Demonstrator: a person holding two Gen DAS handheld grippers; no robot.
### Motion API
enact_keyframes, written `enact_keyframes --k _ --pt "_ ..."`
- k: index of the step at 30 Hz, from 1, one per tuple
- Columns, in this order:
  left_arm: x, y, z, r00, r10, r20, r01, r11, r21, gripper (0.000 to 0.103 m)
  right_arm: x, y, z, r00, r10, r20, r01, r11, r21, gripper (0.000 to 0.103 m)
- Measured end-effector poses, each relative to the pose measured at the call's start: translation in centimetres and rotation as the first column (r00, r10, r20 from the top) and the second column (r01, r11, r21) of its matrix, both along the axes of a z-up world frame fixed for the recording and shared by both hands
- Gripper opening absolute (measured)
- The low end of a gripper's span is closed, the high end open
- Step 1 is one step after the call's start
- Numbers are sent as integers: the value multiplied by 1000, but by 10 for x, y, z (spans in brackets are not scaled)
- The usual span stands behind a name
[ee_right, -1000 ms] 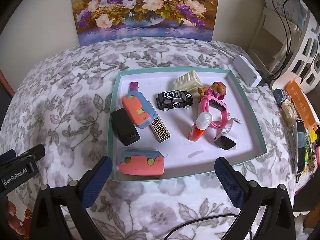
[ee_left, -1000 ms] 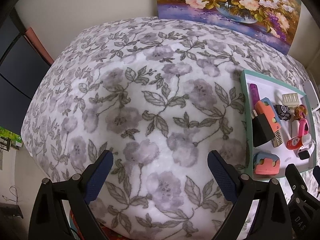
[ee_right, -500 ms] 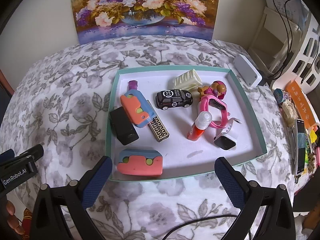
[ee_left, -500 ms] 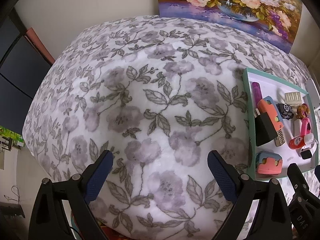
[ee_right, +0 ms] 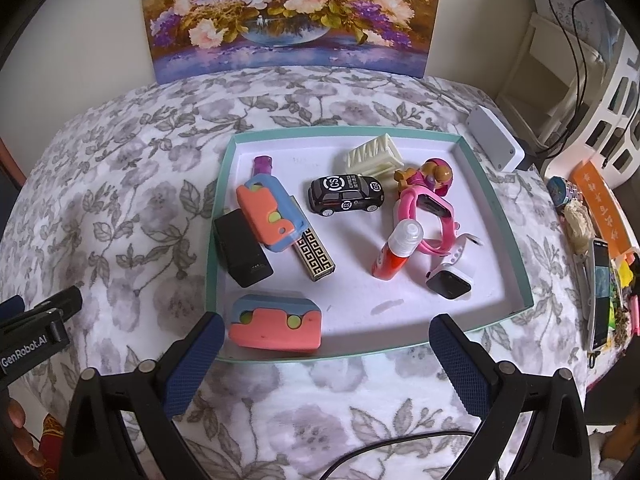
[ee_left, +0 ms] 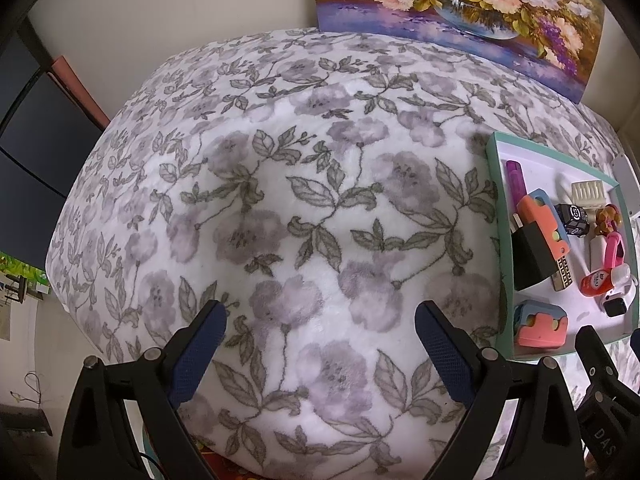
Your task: Organize rigid objects
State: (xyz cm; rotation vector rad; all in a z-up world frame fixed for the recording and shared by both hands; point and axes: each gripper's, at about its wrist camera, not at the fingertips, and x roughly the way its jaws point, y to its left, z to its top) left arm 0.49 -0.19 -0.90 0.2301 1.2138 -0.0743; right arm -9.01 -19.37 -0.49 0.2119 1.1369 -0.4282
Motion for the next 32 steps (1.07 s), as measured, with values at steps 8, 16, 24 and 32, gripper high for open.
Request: enact_keyframes --k 8,16,24,32 --pt "0 0 -1 1000 2 0 -2 1000 -1 96 1 0 -1 1000 2 -5 -2 1000 -1 103" --pt "1 0 -2 1000 3 0 -3 1000 -1 96 2 1 -3 1000 6 -9 -6 1000 -3 103" --pt "2 -1 -4 1000 0 -4 0 1000 1 96 3 2 -3 1000 8 -12 -8 1000 -4 103" --pt "3 2 -5 1000 -9 7 9 999 -32 96 7 0 -10 1000 14 -23 -14 1000 -1 103"
